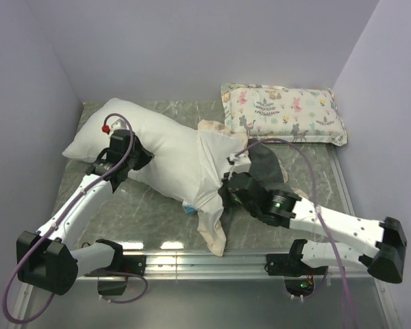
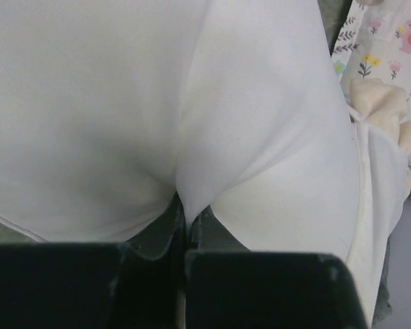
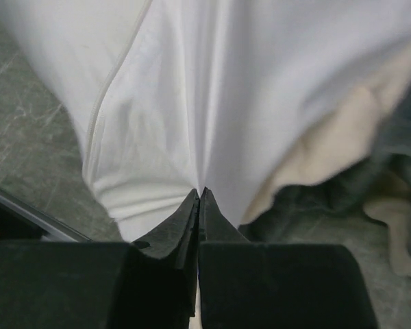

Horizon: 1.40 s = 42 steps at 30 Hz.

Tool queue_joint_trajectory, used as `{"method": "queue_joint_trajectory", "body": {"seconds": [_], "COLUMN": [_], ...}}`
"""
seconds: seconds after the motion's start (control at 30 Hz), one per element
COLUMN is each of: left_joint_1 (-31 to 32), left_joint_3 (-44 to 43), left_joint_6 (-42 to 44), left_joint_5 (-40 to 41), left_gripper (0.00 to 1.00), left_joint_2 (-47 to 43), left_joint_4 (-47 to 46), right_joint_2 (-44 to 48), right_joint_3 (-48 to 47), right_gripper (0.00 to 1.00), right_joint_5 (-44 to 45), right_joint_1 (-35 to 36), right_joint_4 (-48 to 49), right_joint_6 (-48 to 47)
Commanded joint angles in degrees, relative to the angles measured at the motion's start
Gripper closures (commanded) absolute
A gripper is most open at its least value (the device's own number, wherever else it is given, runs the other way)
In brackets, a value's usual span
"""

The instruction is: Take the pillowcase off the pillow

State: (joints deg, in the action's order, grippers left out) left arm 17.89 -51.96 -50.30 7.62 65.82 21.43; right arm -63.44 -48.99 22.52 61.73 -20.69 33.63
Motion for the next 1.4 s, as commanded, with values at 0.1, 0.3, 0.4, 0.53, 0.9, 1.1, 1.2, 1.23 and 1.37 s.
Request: {"method": "queue_joint_trajectory", "body": {"seconds": [0.1,0.3,0.4,0.53,0.9,1.1,1.2,1.23,1.37], "left_joint_1": [-6.1,-8.4,-8.6,-8.7,-8.7,-8.7,-8.7,-8.7,-8.8], "left_joint_3": [-6.4,-7.8,-7.7,-7.5,-17.4,-21.5,-21.3,-20.7,-17.0], "left_joint_6": [3.3,5.0,6.0,7.0,11.3,10.9,10.4,10.1,6.1], "left_joint_5": [0.4,-1.1,-1.6,-2.3,-7.1,-5.3,-5.3,-5.4,-5.3], "left_gripper": [0.99,0.99,1.00,0.99,1.00,1.00,0.99,0.99,0.99], "left_joint_2": [-0.8,-0.5,-2.1,-5.3,-14.0,-14.5,-14.1,-13.9,-11.4], "left_joint_4": [-1.1,0.2,1.3,3.4,11.6,13.0,11.7,11.1,6.0], "right_joint_2": [11.4,17.5,18.2,16.3,10.1,7.7,7.6,7.8,8.5], "right_joint_3": [5.0,6.0,3.5,-4.1,-21.4,-26.4,-28.3,-28.3,-25.5], "right_gripper": [1.00,1.00,1.00,1.00,1.00,1.00,1.00,1.00,1.00], "right_joint_5": [4.0,0.8,-0.8,-0.3,-6.1,-5.6,-7.2,-9.4,-11.8], "right_joint_1": [-4.9,-15.5,-22.5,-28.9,-48.2,-52.8,-53.9,-53.8,-53.8], "right_joint_4": [-5.7,-7.1,-8.0,-9.7,-12.9,-14.5,-14.6,-14.3,-12.6], "right_joint_6": [0.4,-2.4,-4.5,-7.3,-11.0,-11.5,-11.4,-11.0,-10.2]}}
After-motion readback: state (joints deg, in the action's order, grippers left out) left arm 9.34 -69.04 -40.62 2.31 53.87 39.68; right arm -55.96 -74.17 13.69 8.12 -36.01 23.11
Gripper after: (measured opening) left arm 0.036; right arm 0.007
